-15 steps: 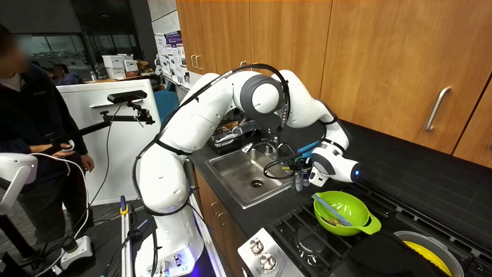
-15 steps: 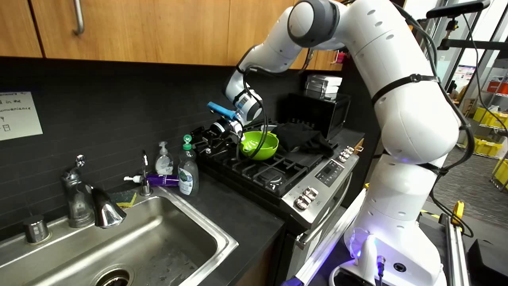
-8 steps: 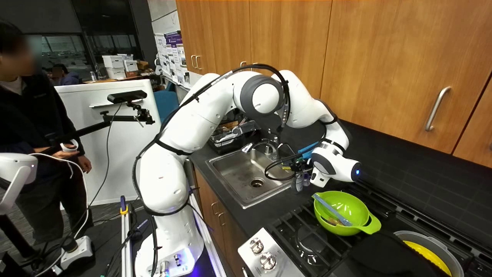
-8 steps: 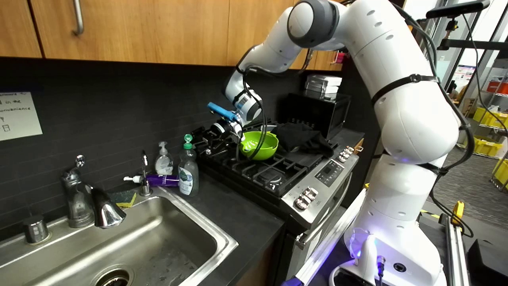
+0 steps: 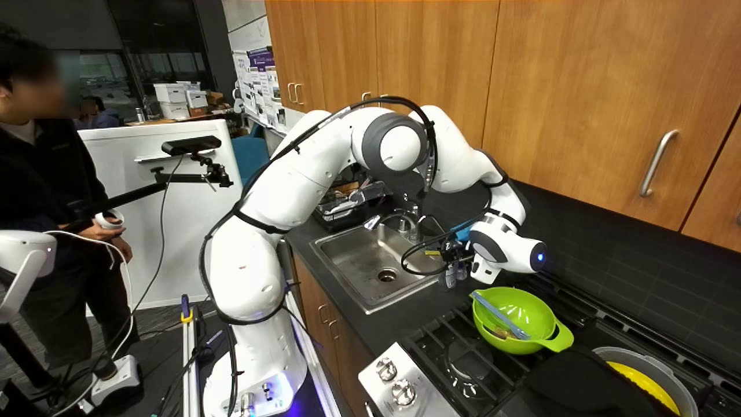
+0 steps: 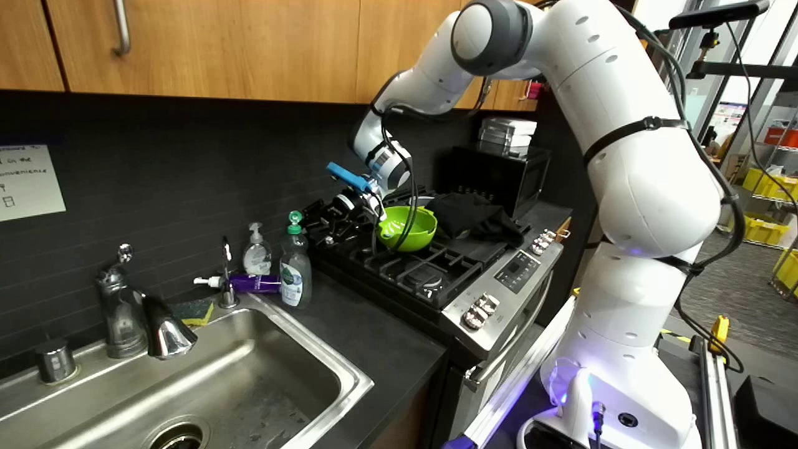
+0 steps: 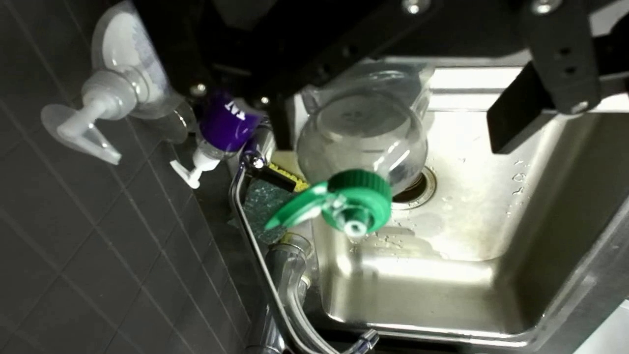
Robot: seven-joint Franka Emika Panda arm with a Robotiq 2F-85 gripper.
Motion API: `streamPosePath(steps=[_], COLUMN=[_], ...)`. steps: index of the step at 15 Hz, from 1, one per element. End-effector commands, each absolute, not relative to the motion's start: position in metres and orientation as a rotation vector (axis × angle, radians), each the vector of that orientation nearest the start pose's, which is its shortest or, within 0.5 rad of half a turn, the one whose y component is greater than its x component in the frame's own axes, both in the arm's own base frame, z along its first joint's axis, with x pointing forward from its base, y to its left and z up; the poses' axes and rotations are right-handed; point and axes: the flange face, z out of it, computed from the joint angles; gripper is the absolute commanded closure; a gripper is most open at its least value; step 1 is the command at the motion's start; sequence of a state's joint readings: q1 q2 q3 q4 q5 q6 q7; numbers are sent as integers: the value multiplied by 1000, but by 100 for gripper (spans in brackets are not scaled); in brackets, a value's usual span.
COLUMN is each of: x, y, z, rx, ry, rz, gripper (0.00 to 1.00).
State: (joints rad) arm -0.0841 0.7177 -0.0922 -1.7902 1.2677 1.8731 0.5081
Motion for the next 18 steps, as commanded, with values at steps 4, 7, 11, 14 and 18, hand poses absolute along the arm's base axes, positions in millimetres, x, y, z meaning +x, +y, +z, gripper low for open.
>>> streamPosePath(steps=[4,7,11,14,18], x=[654,652,656,659,659], y=[1,8,14,16,12], z=[162,158,154,153,152], rx=[-1750,-1812,-1881,-1890,-1880], ry=[1472,1475,1480,1479,1479], rz=[771,769,746,728,721], gripper=[0,0,0,0,0])
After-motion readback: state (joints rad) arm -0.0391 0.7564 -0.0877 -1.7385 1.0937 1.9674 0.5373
